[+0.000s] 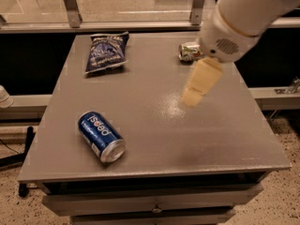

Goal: Place pepsi can upright

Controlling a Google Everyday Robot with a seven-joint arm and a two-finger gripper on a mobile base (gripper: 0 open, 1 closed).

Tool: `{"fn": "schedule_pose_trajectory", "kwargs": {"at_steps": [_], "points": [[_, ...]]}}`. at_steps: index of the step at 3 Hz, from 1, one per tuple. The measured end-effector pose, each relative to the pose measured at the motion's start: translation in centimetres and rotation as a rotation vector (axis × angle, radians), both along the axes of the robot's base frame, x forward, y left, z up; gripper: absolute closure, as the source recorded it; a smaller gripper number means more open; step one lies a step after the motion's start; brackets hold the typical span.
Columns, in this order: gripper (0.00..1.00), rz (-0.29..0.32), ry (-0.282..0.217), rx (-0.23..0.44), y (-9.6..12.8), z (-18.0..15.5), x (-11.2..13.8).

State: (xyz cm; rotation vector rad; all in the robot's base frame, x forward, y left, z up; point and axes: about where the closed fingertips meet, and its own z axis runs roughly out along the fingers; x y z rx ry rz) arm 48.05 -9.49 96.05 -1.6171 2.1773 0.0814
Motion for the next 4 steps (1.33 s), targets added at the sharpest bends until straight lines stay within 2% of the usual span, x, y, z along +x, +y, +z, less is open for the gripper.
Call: {"fn": "schedule_pose_trajectory", "kwargs": {"at_steps": [1, 2, 3, 4], "points": [[0.0, -0.062, 0.059, 0.099, 5.7, -1.7, 0.8], [0.0, -0.152, 0.173, 0.192, 10.8, -3.6, 0.4], [0.0, -0.224, 0.196, 0.21, 10.7, -3.3, 0.3], [0.0, -0.223, 0.196, 0.21, 10.7, -3.3, 0.3]]}}
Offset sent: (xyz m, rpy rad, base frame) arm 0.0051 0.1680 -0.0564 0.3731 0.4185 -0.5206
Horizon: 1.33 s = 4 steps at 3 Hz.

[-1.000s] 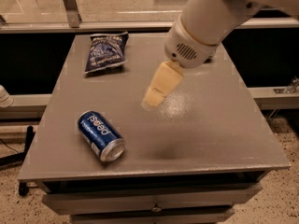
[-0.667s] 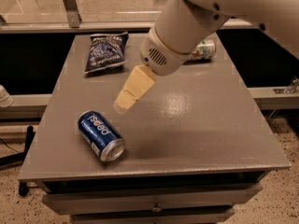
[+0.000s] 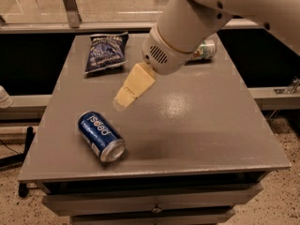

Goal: Place pepsi can upright

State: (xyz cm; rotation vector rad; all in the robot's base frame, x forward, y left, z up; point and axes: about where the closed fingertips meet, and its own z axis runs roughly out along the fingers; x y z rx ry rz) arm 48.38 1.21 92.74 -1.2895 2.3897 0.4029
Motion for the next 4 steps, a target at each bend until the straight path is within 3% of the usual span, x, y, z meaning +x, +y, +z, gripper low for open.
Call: {"fn": "schedule_pose_trajectory", "kwargs": {"at_steps": [1, 3, 4], "points": [[0.0, -0.046, 0.042, 0.025, 0.8, -0.7, -0.5], [0.0, -0.174, 0.194, 0.082, 6.7, -3.0, -3.0], [0.0, -0.192, 0.215, 0.055, 9.5, -3.9, -4.5]]}}
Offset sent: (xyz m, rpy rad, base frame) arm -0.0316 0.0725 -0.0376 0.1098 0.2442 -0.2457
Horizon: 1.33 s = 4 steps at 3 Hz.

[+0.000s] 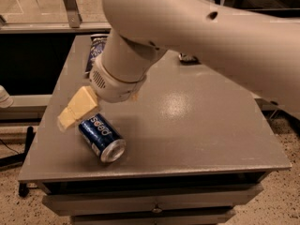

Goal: Place pepsi can upright

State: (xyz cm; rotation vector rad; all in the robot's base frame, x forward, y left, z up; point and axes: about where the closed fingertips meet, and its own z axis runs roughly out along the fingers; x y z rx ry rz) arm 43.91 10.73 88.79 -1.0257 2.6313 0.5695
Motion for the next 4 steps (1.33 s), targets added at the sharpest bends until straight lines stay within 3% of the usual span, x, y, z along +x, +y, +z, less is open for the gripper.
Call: {"fn": "schedule_pose_trajectory", "kwargs": {"at_steps": [1, 3, 4], "points": [[0.0, -0.002, -0.009, -0.074, 2.1, -1.7, -1.4], [0.0, -0.024, -0.065, -0.25, 3.1, -4.8, -1.8], [0.16, -0.038, -0.111, -0.32, 2.3, -5.0, -0.9]]}}
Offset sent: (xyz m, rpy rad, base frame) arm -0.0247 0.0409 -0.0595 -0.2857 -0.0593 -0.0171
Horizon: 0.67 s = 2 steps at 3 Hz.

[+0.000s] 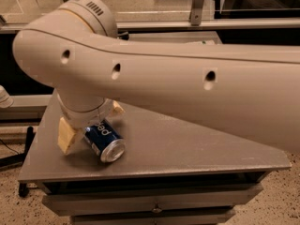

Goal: Place pepsi can upright

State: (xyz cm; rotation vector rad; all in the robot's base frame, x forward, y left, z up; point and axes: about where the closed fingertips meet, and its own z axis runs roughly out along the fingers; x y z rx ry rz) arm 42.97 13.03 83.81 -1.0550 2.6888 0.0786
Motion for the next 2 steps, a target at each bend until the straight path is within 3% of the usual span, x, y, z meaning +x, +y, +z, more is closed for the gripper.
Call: {"fn": "schedule_pose_trajectory", "kwargs": {"at_steps": [2], "points": [[0.63, 0.006, -0.076, -0.102, -1.65, 0.16, 1.23]]}}
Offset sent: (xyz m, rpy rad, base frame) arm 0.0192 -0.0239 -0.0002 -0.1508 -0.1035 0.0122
